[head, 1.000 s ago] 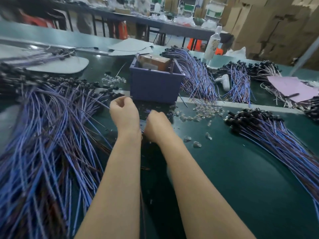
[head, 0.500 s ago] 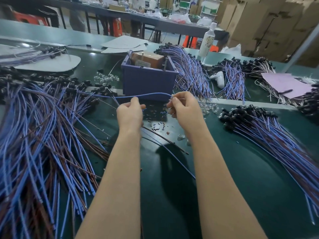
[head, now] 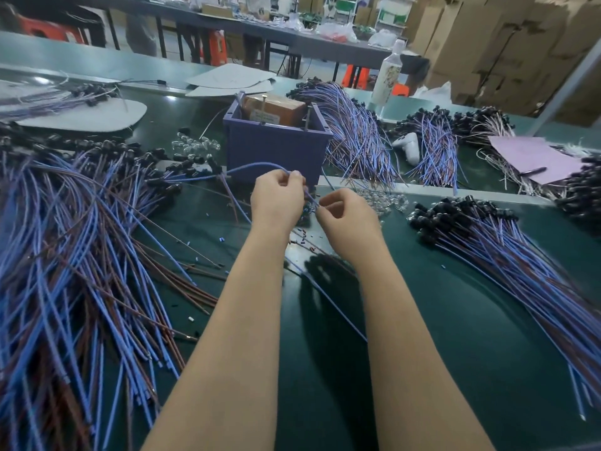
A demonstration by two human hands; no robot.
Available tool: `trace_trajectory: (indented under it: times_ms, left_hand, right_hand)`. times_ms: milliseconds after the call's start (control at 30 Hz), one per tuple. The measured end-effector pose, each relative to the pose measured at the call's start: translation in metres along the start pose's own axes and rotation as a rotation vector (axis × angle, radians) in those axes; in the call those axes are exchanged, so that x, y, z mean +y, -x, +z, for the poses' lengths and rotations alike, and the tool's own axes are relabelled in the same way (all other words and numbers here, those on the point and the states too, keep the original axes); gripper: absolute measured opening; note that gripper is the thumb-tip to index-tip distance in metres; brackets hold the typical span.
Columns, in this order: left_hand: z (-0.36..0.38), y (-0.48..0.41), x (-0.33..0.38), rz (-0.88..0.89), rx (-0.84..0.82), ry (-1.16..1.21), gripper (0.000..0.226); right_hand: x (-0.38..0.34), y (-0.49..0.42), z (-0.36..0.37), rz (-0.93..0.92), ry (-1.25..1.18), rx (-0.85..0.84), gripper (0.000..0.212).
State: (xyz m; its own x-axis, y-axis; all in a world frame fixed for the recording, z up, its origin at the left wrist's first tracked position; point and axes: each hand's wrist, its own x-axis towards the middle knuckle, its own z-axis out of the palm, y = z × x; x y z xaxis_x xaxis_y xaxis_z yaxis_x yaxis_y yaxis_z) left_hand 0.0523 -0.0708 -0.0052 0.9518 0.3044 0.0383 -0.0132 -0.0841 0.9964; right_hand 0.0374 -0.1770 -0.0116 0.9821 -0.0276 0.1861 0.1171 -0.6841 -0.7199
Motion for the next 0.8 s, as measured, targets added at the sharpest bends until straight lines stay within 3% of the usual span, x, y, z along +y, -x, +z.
trace_trajectory:
  times_ms: [200, 367, 433, 567, 700, 800]
  left_hand:
    - [-0.010, -0.001, -0.020, -0.017, 0.034, -0.472, 0.028]
    - [-0.013, -0.003, -0.022, -0.040, 0.067, -0.403, 0.033]
    - [-0.016, -0.003, -0.022, -0.023, 0.128, -0.448, 0.031]
    - [-0.023, -0.004, -0.028, -0.064, 0.147, -0.547, 0.028]
    - [-0.029, -0.005, -0.030, -0.061, 0.212, -0.638, 0.027]
    - [-0.029, -0.007, -0.031, -0.118, 0.129, -0.671, 0.033]
  right_hand:
    - [-0.001, -0.001, 0.019, -0.022, 0.109, -0.115, 0.020]
    - [-0.004, -0.002, 0.021, -0.071, -0.060, 0.017, 0.019]
    - [-0.003, -0.004, 0.018, -0.058, -0.020, 0.073, 0.019]
    - [0.007, -0.008, 0.014, 0.071, 0.253, -0.060, 0.021]
    - [0.011, -0.004, 0.019, 0.117, 0.375, -0.176, 0.017]
    - [0.010, -0.005, 0.022, 0.134, 0.433, -0.237, 0.021]
